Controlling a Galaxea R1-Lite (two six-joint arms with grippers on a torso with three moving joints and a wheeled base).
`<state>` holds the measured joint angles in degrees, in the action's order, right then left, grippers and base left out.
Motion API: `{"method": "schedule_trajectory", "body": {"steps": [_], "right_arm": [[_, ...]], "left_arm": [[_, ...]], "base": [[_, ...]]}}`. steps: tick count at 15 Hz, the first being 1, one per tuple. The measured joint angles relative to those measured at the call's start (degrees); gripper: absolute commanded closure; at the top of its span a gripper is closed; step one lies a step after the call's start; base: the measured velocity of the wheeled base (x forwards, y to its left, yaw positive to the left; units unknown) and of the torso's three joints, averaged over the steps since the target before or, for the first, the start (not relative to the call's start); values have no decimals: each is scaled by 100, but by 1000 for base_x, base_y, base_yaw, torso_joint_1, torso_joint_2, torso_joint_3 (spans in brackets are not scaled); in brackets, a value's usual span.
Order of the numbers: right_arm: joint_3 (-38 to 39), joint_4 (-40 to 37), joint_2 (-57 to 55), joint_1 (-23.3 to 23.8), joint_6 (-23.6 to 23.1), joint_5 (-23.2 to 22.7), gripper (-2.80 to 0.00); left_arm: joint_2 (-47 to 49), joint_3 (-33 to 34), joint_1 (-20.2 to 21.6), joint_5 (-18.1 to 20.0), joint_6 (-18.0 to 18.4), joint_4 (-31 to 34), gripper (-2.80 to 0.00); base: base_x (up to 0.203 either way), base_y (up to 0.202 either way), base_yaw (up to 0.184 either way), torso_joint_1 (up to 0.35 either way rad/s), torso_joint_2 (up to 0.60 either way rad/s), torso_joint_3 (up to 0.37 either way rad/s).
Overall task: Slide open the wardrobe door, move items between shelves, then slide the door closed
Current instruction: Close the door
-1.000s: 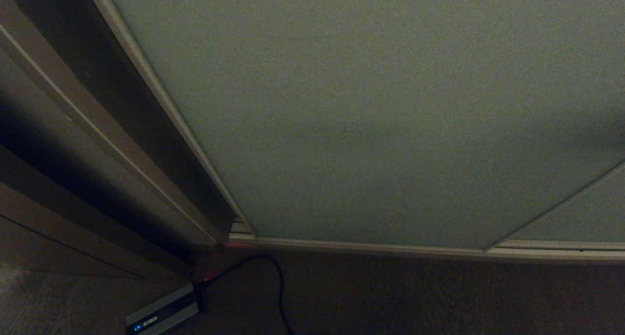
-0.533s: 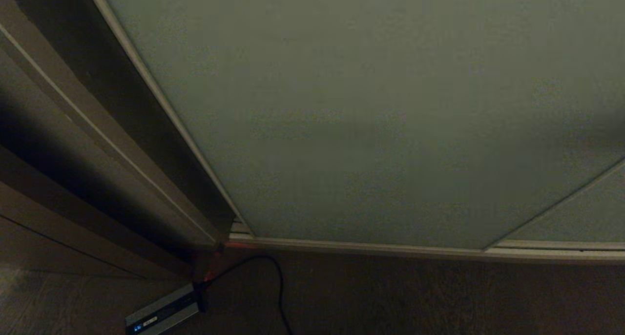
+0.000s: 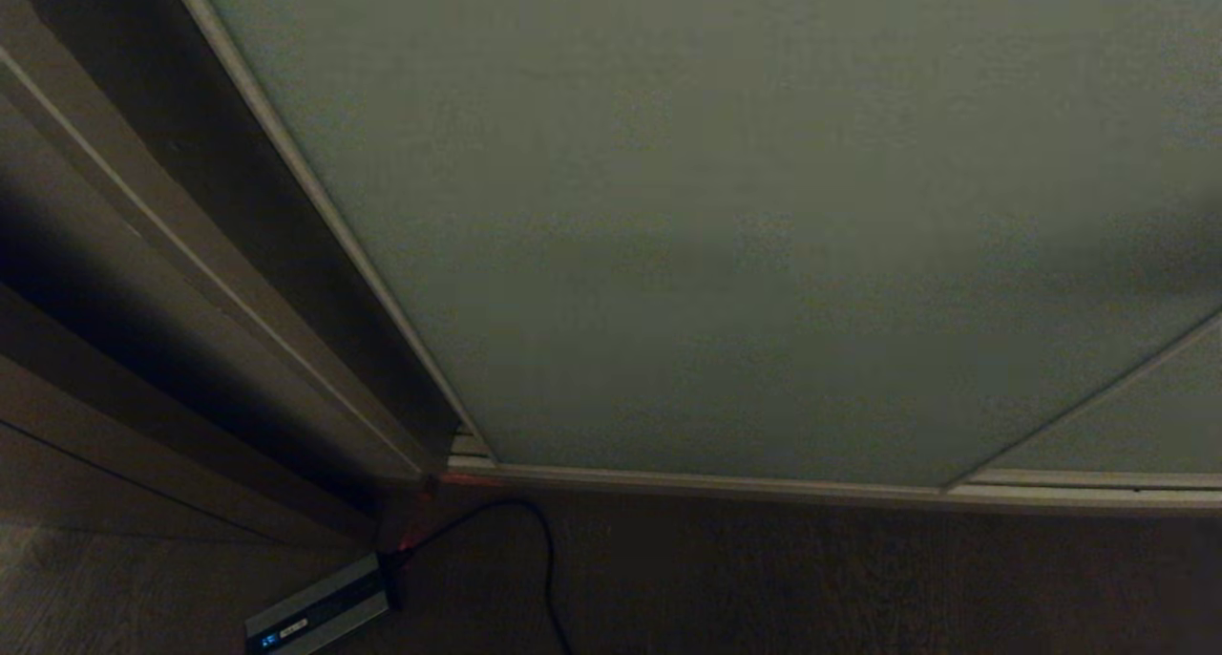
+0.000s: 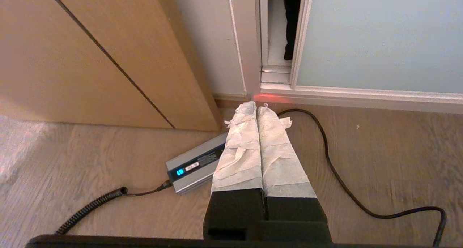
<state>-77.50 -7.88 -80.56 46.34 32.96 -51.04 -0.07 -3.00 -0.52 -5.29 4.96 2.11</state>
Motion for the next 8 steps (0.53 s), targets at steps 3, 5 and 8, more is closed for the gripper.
{"method": "schedule_trajectory", "body": {"steps": [3,5,8], "right_arm": [[189,-4,99,198,-19,9,0],[285,-16,121,497,-52,12,0],[331,-2,81,902,-94,9,0]], "left_arm": [[0,0,0,1,0,0,0],[0,0,0,1,2,0,0],[0,0,0,-2,0,0,0]], "base": [[0,0,0,0,0,0],[0,0,0,0,0,0],[0,0,0,0,0,0]]}}
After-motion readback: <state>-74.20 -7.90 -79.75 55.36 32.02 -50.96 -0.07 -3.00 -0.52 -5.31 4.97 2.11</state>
